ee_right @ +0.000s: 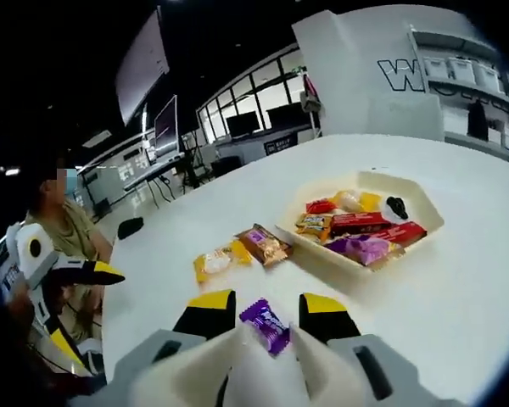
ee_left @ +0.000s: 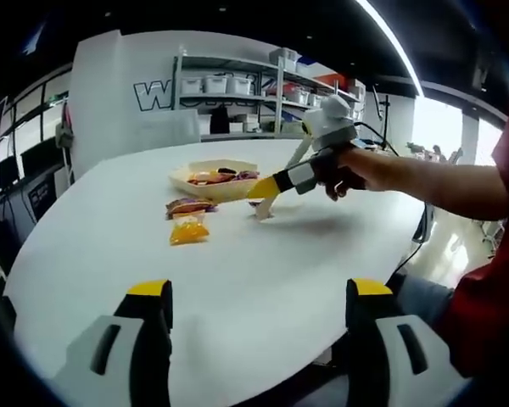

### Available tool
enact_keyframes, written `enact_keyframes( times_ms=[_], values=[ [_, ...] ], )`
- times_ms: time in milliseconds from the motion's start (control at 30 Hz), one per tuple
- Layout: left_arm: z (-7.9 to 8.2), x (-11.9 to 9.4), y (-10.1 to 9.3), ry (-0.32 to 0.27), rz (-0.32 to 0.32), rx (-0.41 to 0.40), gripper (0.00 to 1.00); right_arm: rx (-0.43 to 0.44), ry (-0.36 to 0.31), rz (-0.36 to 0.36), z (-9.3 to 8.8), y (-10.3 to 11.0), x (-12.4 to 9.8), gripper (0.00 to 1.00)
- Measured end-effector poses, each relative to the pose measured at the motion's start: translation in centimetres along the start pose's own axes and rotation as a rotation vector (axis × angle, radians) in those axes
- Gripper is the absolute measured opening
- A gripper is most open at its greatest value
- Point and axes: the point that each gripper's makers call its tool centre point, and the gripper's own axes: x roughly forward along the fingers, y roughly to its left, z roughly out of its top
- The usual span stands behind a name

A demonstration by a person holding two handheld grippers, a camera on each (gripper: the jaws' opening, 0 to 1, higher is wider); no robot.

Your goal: Place the target food into the container with the food tongs after gripping and lifting it, then release it inside without dropping or visibly crushing the food.

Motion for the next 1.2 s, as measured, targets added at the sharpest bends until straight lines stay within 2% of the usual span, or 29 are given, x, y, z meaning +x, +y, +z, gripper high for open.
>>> enact_keyframes(
  times_ms=[167, 300, 567, 700, 833, 867, 933, 1033, 1067, 1133, 1200],
  values=[
    [-0.2, 0.1, -0.1, 0.003, -0.008, 0.003, 0.82, -0.005, -0.016, -0.021, 0.1, -0.5, -0.9, 0.25],
    [-0.3, 0.1, 0.1, 0.0, -0.006, -0.007, 0.82, 0.025, -0.045, -0.029, 0.7, -1.1, -1.7, 0.25],
    [0.0, 0.1, 0.1, -0.006, -0.006, -0.007, 0.82, 0.015, -0.043, -0.043, 0.6, -1.4, -1.6, 0.26],
    [0.0, 0.1, -0.1, -0.003, -0.009, -0.001, 0.82, -0.037, -0.034, -0.033, 0.4, -0.8, -0.8, 0.26],
    [0.1, -0.1, -0.1, -0.002, -0.006, 0.003, 0.82, -0.098, -0.008, -0.054, -0.2, -1.1, -0.2, 0.26],
    [0.1, -0.2, 0.0, -0.003, -0.004, 0.003, 0.82, -0.122, -0.03, -0.045, 0.2, -1.1, -0.2, 0.27],
    [0.0, -0.4, 0.2, -0.005, 0.003, -0.004, 0.82, -0.104, -0.017, -0.047, 0.0, -1.1, -0.3, 0.26],
    [-0.1, -0.4, 0.2, -0.001, 0.006, -0.002, 0.81, -0.144, -0.014, -0.039, -0.1, -1.0, -0.3, 0.26],
    [-0.1, -0.4, 0.2, 0.0, 0.007, -0.001, 0.82, -0.202, -0.009, -0.031, -0.2, -0.8, -0.3, 0.26],
    [0.0, -0.3, 0.1, -0.004, 0.004, -0.003, 0.82, -0.265, 0.006, -0.028, -0.5, -0.6, -0.3, 0.26],
    [0.1, -0.2, -0.1, -0.005, 0.002, -0.003, 0.82, -0.164, 0.014, -0.054, -0.6, -0.8, -0.3, 0.27]
  ],
)
